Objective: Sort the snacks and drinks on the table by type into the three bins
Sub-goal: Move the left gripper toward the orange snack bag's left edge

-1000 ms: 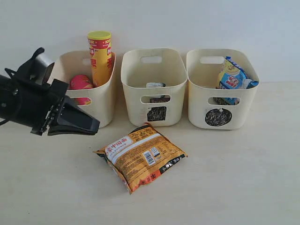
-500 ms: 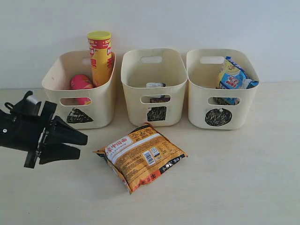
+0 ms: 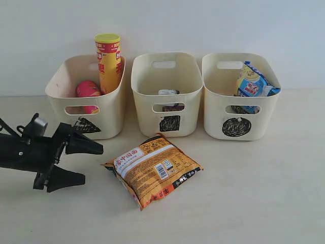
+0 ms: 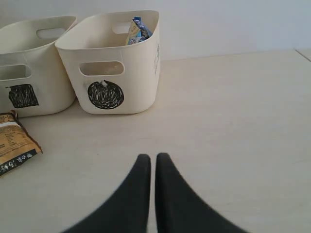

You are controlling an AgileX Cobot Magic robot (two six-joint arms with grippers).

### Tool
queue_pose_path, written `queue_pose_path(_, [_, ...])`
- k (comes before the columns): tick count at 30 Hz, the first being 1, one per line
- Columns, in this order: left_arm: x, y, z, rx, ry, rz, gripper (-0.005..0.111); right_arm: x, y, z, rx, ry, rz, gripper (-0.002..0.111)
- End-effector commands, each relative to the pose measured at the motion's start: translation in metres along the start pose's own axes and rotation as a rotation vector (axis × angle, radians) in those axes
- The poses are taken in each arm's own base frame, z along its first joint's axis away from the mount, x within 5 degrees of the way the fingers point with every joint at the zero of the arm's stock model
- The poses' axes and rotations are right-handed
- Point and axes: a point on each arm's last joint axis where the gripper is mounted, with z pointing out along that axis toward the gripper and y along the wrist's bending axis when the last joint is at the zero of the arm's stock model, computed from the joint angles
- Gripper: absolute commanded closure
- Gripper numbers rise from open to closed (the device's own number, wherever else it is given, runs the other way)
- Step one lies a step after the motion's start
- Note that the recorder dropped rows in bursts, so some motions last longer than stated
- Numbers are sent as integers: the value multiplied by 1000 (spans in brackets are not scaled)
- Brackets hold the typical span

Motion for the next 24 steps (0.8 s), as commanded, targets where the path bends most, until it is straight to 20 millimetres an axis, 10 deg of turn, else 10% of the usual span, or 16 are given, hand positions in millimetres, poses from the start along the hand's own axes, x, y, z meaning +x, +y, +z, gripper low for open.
queue_pose_path(1, [0, -5, 12, -15, -33, 58, 19, -2, 0, 0, 1, -18, -2, 108])
queue_pose_path(24, [4, -15, 89, -50, 64, 158, 16, -2, 0, 0, 1, -18, -2, 108])
